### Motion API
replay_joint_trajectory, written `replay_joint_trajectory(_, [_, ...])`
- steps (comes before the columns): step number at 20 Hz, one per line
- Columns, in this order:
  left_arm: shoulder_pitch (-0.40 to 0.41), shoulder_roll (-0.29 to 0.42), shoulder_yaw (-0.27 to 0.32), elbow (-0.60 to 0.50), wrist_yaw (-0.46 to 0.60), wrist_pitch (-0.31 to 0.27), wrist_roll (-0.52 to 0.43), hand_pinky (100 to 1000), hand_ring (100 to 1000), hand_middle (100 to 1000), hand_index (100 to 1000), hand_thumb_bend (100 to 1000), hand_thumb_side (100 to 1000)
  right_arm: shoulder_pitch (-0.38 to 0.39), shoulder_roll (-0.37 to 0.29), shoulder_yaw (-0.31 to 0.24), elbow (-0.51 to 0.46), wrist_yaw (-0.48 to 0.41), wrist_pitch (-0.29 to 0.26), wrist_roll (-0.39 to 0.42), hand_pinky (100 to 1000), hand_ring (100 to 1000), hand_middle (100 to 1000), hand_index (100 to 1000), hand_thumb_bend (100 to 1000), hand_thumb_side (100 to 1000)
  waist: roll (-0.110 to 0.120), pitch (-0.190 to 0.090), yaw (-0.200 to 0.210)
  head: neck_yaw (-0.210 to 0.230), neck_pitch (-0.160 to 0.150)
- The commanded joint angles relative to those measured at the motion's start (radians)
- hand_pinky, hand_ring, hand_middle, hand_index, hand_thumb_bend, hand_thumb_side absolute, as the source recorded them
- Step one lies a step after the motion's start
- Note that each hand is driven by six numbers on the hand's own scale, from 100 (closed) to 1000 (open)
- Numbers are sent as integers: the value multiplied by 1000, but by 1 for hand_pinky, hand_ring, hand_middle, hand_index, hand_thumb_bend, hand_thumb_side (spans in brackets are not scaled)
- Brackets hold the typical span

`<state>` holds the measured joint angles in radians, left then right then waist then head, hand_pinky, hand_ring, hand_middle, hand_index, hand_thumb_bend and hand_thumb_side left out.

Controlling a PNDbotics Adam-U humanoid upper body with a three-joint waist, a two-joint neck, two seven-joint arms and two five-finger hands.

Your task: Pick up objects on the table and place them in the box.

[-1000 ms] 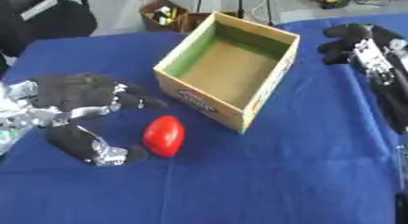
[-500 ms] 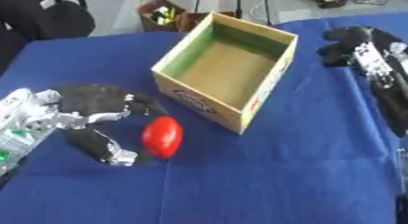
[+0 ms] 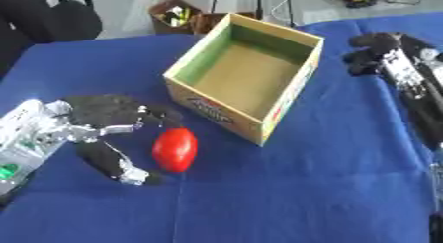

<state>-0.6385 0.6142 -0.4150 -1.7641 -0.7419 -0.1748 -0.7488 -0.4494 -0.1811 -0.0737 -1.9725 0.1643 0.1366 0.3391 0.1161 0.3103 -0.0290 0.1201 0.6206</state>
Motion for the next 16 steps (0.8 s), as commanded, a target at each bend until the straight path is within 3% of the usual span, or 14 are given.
replay_joint_trajectory(1, [-22, 6, 12, 10, -14, -11, 12, 635, 842, 975, 1000, 587, 970, -16, -18, 1, -11, -6, -2, 3, 725, 747, 491, 755, 100, 829, -3, -13, -1, 4, -17])
replay_joint_trajectory(8, [-32, -17, 20, 43, -56, -25, 93, 599, 817, 879, 1000, 557, 937, -16, -21, 1, -9, -6, -3, 8, 726, 748, 490, 754, 100, 830, -2, -2, -6, 2, -30])
replay_joint_trajectory(16, [-47, -39, 19, 89, -98, -44, 133, 587, 807, 851, 1000, 561, 912, -17, -27, 0, -7, -7, -5, 13, 727, 748, 490, 754, 100, 830, -1, 11, -10, 8, -43])
